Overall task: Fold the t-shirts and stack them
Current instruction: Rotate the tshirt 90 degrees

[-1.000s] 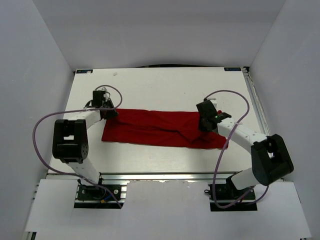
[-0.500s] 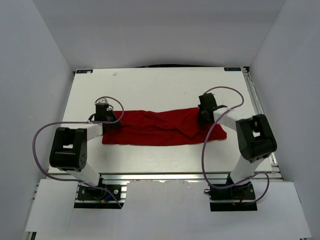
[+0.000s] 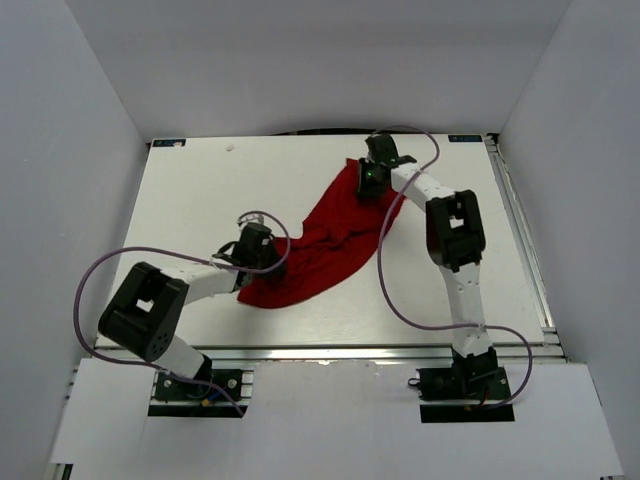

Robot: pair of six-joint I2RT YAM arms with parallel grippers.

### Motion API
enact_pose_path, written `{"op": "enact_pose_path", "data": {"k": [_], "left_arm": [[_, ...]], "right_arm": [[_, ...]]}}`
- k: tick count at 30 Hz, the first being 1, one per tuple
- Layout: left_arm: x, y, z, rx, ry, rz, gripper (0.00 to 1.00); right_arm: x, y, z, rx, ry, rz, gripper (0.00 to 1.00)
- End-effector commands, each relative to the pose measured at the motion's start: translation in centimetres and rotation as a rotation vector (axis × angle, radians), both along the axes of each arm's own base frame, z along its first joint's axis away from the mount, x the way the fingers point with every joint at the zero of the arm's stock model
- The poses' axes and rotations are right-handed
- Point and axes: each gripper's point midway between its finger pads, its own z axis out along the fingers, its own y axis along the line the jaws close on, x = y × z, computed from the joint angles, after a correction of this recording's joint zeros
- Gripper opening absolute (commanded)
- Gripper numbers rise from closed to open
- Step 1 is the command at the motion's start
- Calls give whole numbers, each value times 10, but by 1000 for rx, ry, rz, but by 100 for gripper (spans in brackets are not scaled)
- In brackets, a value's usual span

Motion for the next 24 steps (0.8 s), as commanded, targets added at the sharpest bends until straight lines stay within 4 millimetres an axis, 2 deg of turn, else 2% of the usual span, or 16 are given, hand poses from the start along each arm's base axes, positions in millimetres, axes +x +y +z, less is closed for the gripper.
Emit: {"op": "enact_pose_path", "data": {"k": [1,2,3,4,7,8,11,14,16,17,19,20,21,22,23,24], "left_arm": [[-49,-21,-23,13,162,6,25],[-53,-24,-24,19,168,14,25],[-65,-29,-27,31,196,21,25],[-68,-30,-27,41,185,29,25],[-88,-34,-27,73,192,63,25],[-100,-40,-27,86,200,48,25],[-112,-56,-25,49,198,77,26],[-143,-88,-29,32,220,22,26],[-153,-109,-29,-2,225,8,26],[-158,-130,-20,-19,198,-31,26],[-159,-139,-25,42,186,-64,27],[-153,-156,-14,35,168,-79,28],[-152,-147,-22,119,169,-83,28],[-148,-147,-20,140,157,-76,28],[-140,-148,-10,155,122,-57,30],[-136,-149,-3,148,102,-50,31]], "right_arm": [[5,25,-3,40,81,109,35],[6,29,-21,40,111,118,35],[11,33,-19,52,106,126,36],[19,41,-8,80,77,144,36],[30,49,-4,117,29,165,38],[32,51,-1,125,14,176,39],[41,57,9,143,-29,199,42],[48,65,18,168,-63,227,44],[49,68,21,186,-70,240,45],[49,68,22,188,-75,243,46],[50,70,25,184,-92,263,48],[53,68,32,176,-111,262,51],[56,65,39,168,-132,261,52],[59,62,47,163,-152,267,52],[62,58,66,173,-185,264,55],[63,56,78,179,-200,265,56]]}}
